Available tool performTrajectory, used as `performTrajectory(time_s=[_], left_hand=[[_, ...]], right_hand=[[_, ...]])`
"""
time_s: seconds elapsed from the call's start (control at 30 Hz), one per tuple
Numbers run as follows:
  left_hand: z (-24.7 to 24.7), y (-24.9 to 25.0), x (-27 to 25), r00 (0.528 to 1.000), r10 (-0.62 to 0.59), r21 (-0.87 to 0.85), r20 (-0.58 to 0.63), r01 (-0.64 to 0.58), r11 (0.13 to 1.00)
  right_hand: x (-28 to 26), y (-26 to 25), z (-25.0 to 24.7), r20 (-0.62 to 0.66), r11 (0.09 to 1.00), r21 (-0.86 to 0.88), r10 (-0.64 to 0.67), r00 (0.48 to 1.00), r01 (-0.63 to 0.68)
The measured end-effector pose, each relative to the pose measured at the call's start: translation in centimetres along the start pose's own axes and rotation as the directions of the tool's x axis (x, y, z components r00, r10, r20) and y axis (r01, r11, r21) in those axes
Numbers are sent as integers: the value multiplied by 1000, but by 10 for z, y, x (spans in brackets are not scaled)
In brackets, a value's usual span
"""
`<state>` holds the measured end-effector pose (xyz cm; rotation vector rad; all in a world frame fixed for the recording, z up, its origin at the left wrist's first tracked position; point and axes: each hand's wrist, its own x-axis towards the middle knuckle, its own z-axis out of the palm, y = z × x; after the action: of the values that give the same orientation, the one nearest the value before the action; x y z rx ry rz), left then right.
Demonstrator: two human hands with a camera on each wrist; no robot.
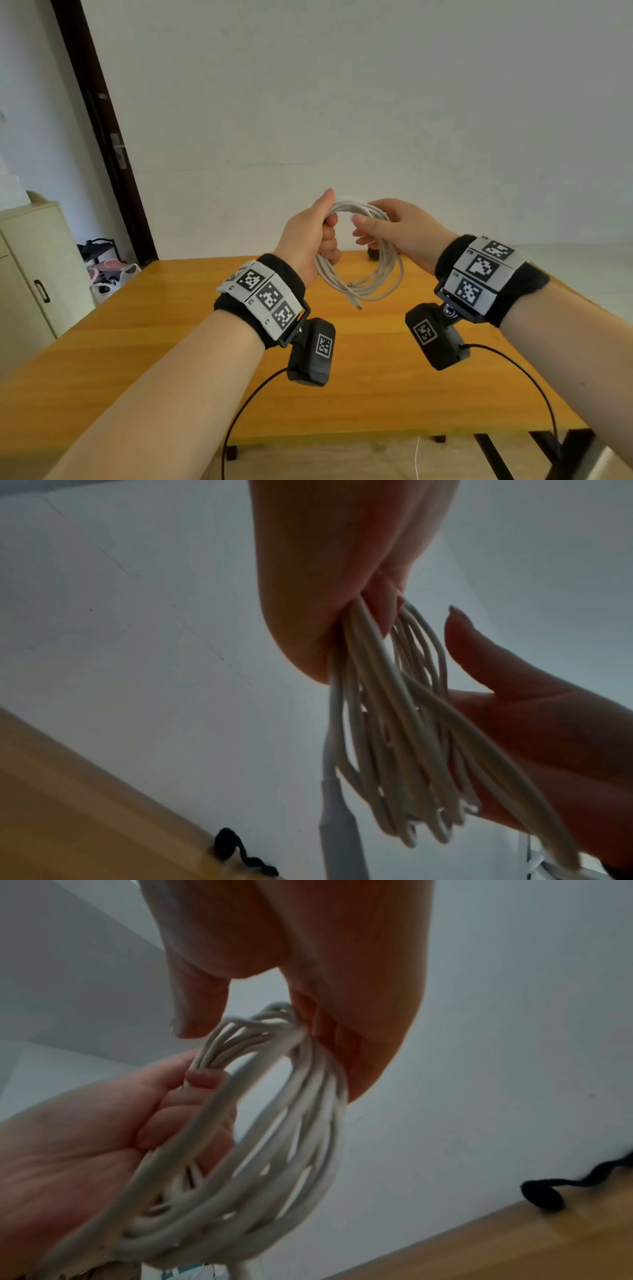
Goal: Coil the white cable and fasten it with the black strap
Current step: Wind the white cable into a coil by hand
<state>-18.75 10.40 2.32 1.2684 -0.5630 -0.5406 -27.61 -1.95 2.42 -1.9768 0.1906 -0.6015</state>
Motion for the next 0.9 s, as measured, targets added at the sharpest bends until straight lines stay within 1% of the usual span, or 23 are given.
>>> performTrajectory(time_s=[0.17, 0.23, 0.3, 0.37, 0.43, 0.53, 0.6, 0.67, 0.77, 0.9], left_hand=[[2, 4, -14, 1000, -6, -25, 18, 6, 1000], [3, 5, -19, 1000, -5, -38, 14, 5, 999], [5, 5, -24, 1000, 2, -53, 8, -1, 999], [7, 7, -27, 1000, 7, -55, 25, -6, 998], [8, 9, -28, 998, -6, -80, 69, 12, 997], [6, 12, -28, 981, -79, -189, 175, 112, 976], [6, 14, -26, 968, -107, -209, 225, 156, 965], [7, 16, -22, 967, -120, -168, 224, 160, 973], [9, 17, -13, 975, -137, -118, 176, 159, 980], [11, 15, 4, 976, -167, -121, 138, 184, 975]], right_hand=[[-14, -8, 4, -15, 999, 11, -31, 999, 32], [-18, -11, 6, -27, 997, 63, -35, 999, 36], [-21, -16, 8, -63, 992, 117, -33, 998, 40], [-23, -20, 9, -109, 991, 121, -36, 993, 49], [-24, -22, 7, -149, 994, 99, -40, 988, 55], [-23, -22, 1, -193, 996, 67, -50, 980, 64], [-22, -21, -3, -225, 997, 26, -66, 972, 74], [-18, -19, -6, -250, 997, -24, -80, 965, 76], [-11, -17, -9, -255, 995, -76, -88, 963, 71], [3, -10, -10, -264, 995, -83, -81, 961, 61]])
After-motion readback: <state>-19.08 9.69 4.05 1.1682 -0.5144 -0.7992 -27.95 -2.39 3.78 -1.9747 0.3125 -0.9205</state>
